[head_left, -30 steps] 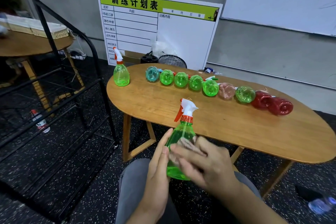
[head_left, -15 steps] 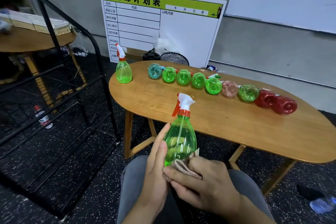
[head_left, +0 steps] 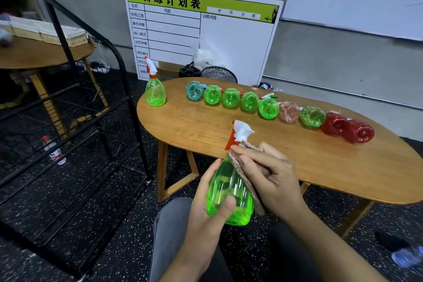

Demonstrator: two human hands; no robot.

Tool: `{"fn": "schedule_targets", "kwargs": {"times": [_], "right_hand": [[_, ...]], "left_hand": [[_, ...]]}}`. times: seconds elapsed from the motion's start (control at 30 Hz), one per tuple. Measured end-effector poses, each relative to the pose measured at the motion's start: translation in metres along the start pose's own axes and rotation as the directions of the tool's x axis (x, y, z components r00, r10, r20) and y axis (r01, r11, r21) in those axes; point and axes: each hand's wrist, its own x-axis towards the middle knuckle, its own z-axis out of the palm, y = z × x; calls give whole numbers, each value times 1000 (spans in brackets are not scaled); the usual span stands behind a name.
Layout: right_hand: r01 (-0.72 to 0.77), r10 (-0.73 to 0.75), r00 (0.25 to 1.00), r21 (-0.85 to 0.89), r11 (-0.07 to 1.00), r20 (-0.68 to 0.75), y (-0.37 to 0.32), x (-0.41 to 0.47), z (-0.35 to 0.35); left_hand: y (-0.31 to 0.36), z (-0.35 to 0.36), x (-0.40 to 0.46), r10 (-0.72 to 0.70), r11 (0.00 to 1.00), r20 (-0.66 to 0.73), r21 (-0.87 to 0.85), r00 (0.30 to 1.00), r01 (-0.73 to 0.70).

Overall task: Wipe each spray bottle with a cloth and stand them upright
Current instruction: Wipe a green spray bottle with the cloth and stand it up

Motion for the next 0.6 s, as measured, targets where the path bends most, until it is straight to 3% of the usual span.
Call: {"fn": "schedule_targets", "kwargs": {"times": [0.13,0.27,0.5,0.6], "right_hand": [[-92,101,989,93,991,-104,4,-2,-4],[-122,134,984,100,987,-118,0,0,-4],[-136,136,990,17,991,26,1,-6,2],[-42,47,997,-71,997,62,-3,-17,4]], "left_hand": [[-4,2,1,3,998,-6,-66,1000,-3],[-7,0,1,-22,999,-7,-35,1000,22],[-15,-2,4,-31,999,-7,25,1000,31],[-14,-2,5,-28,1000,-45,-3,999,28]]}}
